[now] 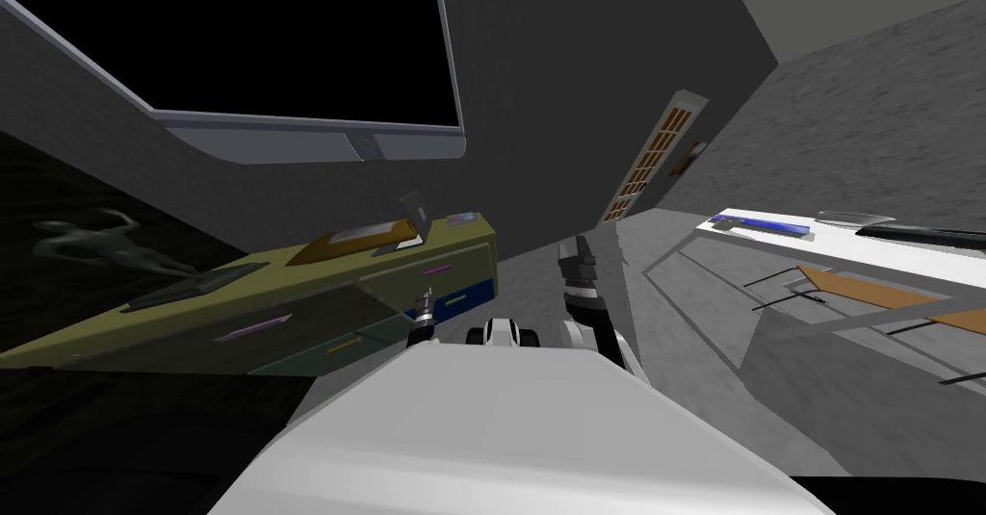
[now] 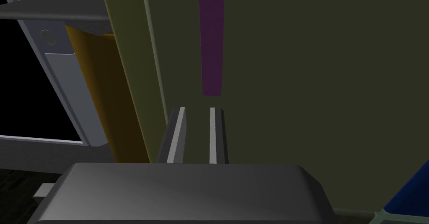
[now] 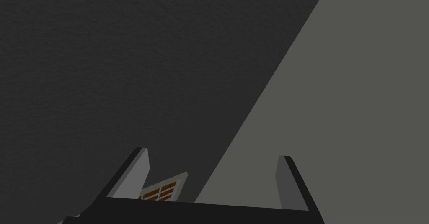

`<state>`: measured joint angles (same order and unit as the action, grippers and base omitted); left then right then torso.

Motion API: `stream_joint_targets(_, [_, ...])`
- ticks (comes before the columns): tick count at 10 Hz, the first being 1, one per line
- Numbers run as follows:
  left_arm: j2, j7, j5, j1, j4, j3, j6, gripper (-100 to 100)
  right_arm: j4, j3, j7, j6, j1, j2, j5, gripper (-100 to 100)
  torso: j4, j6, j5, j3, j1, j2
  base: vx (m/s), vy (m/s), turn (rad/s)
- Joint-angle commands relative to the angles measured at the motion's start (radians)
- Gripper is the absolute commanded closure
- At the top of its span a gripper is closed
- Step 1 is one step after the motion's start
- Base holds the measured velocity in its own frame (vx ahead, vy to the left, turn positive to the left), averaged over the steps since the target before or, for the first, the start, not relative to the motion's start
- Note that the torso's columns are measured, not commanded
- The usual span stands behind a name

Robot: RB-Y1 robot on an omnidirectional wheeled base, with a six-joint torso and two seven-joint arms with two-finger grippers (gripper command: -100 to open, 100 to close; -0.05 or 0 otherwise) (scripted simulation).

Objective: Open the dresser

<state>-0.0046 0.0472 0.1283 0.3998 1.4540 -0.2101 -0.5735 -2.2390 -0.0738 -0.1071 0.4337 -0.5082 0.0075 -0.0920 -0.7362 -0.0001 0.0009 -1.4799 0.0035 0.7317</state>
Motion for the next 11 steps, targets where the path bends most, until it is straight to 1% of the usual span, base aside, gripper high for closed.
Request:
stream_joint_targets(1, [0.071,0.000,0.000,-0.002,0.002,-0.001,0.006,-100,0.000,0.000,0.000,0.000,0.000,0.000,0.000,0,0.000,0.000,0.000,0.001,-0.001,0.002,0.019,0.011,-0.001])
stream_joint_targets(3, [0.112,0.000,0.001,-0.004,0.001,-0.001,0.009,-100,0.000,0.000,0.000,0.000,0.000,0.000,0.000,0,-0.002,0.000,-0.001,0.004,-0.003,0.006,0.022,0.012,-0.001])
stream_joint_targets(4, [0.140,0.000,0.001,-0.005,-0.001,-0.002,0.013,-100,0.000,0.000,0.000,0.000,0.000,0.000,0.000,0,-0.002,0.000,-0.001,0.004,-0.004,0.007,0.023,0.010,-0.001])
stream_joint_targets(5, [0.157,0.000,0.001,-0.007,-0.003,-0.002,0.018,-100,0.000,0.000,0.000,0.000,0.000,0.000,0.000,0,-0.002,0.000,-0.001,0.004,-0.004,0.007,0.029,0.015,-0.002])
stream_joint_targets(6, [0.163,-0.001,0.004,-0.012,0.000,-0.006,0.040,-100,0.000,0.000,0.000,0.000,0.000,0.000,0.000,0,-0.002,0.000,-0.001,0.004,-0.003,0.006,0.090,0.041,-0.008])
stream_joint_targets(7, [0.167,-0.001,0.006,-0.014,0.003,-0.008,0.048,-100,0.000,0.000,0.000,0.000,0.000,0.000,0.000,0,-0.001,0.000,-0.001,0.002,-0.002,0.003,0.142,0.069,-0.009])
stream_joint_targets(8, [0.130,-0.001,0.009,-0.013,0.020,-0.013,0.056,-100,0.000,0.000,0.000,0.000,0.000,0.000,0.000,0,0.000,0.000,0.000,0.001,-0.001,0.001,0.156,0.069,-0.008])
stream_joint_targets(9, [0.115,-0.001,0.009,-0.013,0.022,-0.014,0.057,-100,0.000,0.000,0.000,0.000,0.000,0.000,0.000,0,-0.001,0.000,0.000,0.001,-0.003,0.002,0.112,0.055,-0.003])
stream_joint_targets(11, [0.074,-0.001,0.010,-0.013,0.025,-0.015,0.059,-100,0.000,0.000,0.000,0.000,0.000,0.000,0.000,0,-0.003,0.000,-0.001,0.007,-0.006,0.011,0.033,0.020,0.000])
